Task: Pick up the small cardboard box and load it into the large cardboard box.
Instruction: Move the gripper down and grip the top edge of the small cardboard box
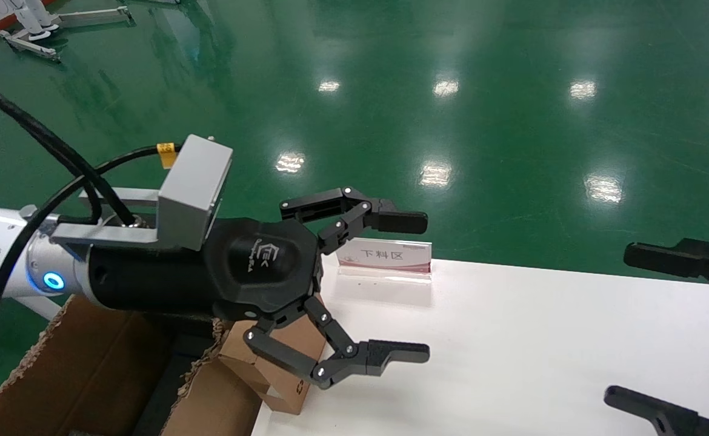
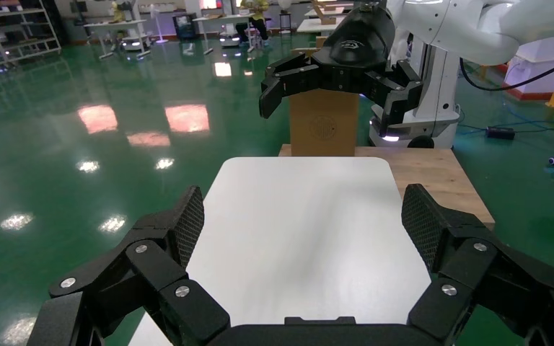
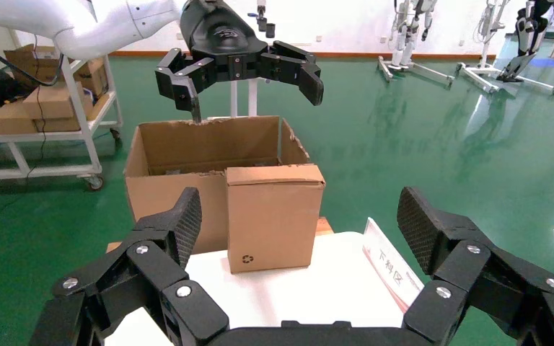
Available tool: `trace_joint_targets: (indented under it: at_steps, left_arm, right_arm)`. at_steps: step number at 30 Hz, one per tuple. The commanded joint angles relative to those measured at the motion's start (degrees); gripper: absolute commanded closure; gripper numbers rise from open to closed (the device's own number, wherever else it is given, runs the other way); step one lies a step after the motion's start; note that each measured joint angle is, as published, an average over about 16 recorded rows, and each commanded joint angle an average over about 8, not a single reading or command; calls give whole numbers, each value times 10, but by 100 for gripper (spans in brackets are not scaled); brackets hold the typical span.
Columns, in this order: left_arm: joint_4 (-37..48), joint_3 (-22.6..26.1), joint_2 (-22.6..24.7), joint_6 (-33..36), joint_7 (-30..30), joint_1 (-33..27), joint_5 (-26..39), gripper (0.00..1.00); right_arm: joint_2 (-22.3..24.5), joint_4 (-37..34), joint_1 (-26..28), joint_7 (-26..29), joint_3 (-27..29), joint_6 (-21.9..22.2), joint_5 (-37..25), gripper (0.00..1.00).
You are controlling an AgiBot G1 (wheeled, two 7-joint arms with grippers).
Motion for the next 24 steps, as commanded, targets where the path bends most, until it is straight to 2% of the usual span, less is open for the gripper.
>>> trace_joint_targets:
  at_steps: [1,13,24]
  left_arm:
    - [0,0,0,0,0,0,0,0]
    - [0,2,-5,-1,-5,-1,6,0]
    - [-1,33,-46,-6,-69,-39,69,0]
  right_arm:
    - [0,0,0,0,0,0,0,0]
    - [0,0,0,0,0,0,0,0]
    - [0,0,0,0,0,0,0,0]
